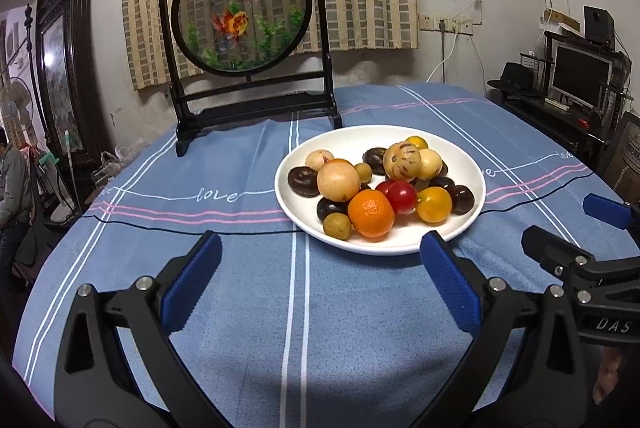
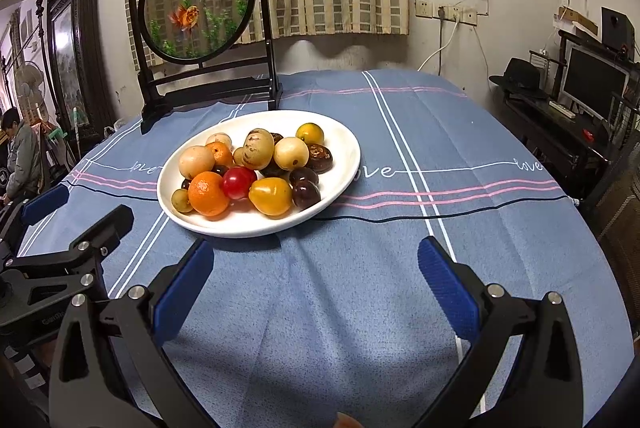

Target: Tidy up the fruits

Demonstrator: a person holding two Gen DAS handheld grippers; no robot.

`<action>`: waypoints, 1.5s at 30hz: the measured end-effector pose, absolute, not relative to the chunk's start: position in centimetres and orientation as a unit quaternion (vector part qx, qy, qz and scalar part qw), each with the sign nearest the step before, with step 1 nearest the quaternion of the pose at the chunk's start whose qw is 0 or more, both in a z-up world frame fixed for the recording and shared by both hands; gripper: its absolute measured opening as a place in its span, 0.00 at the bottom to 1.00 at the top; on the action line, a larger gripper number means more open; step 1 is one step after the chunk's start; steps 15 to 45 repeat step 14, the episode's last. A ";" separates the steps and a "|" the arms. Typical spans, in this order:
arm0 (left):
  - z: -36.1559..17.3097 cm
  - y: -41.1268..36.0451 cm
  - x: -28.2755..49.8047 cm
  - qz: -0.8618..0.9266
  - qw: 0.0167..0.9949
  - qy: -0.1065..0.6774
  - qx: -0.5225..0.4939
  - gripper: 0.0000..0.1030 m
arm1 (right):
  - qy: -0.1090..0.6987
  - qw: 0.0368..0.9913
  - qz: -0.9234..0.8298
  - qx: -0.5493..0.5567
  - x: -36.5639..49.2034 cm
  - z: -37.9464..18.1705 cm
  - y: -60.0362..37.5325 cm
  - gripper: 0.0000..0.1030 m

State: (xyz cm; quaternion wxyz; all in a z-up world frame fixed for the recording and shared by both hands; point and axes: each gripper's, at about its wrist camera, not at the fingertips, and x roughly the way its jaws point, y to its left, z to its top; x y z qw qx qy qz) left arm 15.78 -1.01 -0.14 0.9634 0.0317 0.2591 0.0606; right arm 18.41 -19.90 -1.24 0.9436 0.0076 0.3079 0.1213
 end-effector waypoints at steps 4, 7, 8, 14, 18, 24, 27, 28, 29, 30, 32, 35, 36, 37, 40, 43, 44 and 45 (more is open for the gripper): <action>-0.2 -0.9 15.9 0.059 0.963 0.261 0.028 0.98 | 0.308 0.944 0.121 0.008 18.5 -1.3 -19.9 0.99; -0.3 -0.7 16.0 0.059 0.962 0.266 0.028 0.98 | 0.308 0.944 0.121 0.007 18.5 -1.3 -19.9 0.99; -0.3 -0.7 16.1 0.058 0.961 0.268 0.027 0.98 | 0.309 0.944 0.121 0.007 18.5 -1.3 -19.9 0.99; -0.4 -0.7 16.2 0.054 0.960 0.275 0.024 0.98 | 0.309 0.943 0.121 0.008 18.5 -1.3 -19.9 0.99; -0.4 -0.7 16.2 0.054 0.960 0.275 0.024 0.98 | 0.309 0.943 0.121 0.008 18.5 -1.3 -19.9 0.99; -0.4 -0.7 16.2 0.054 0.960 0.275 0.024 0.98 | 0.309 0.943 0.121 0.008 18.5 -1.3 -19.9 0.99; -0.4 -0.7 16.2 0.054 0.960 0.275 0.024 0.98 | 0.309 0.943 0.121 0.008 18.5 -1.3 -19.9 0.99; -0.4 -0.7 16.2 0.054 0.960 0.275 0.024 0.98 | 0.309 0.943 0.121 0.008 18.5 -1.3 -19.9 0.99; -0.4 -0.7 16.2 0.054 0.960 0.275 0.024 0.98 | 0.309 0.943 0.121 0.008 18.5 -1.3 -19.9 0.99; -0.4 -0.7 16.2 0.054 0.960 0.275 0.024 0.98 | 0.309 0.943 0.121 0.008 18.5 -1.3 -19.9 0.99; -0.4 -0.7 16.2 0.054 0.960 0.275 0.024 0.98 | 0.309 0.943 0.121 0.008 18.5 -1.3 -19.9 0.99; -0.4 -0.7 16.2 0.054 0.960 0.275 0.024 0.98 | 0.309 0.943 0.121 0.008 18.5 -1.3 -19.9 0.99; -0.4 -0.7 16.2 0.054 0.960 0.275 0.024 0.98 | 0.309 0.943 0.121 0.008 18.5 -1.3 -19.9 0.99; -0.4 -0.7 16.2 0.054 0.960 0.275 0.024 0.98 | 0.309 0.943 0.121 0.008 18.5 -1.3 -19.9 0.99; -0.4 -0.7 16.2 0.054 0.960 0.275 0.024 0.98 | 0.309 0.943 0.121 0.008 18.5 -1.3 -19.9 0.99; -0.4 -0.7 16.2 0.054 0.960 0.275 0.024 0.98 | 0.309 0.943 0.121 0.008 18.5 -1.3 -19.9 0.99; -0.4 -0.7 16.2 0.054 0.960 0.275 0.024 0.98 | 0.309 0.943 0.121 0.008 18.5 -1.3 -19.9 0.99; -0.4 -0.7 16.2 0.054 0.960 0.275 0.024 0.98 | 0.309 0.943 0.121 0.008 18.5 -1.3 -19.9 0.99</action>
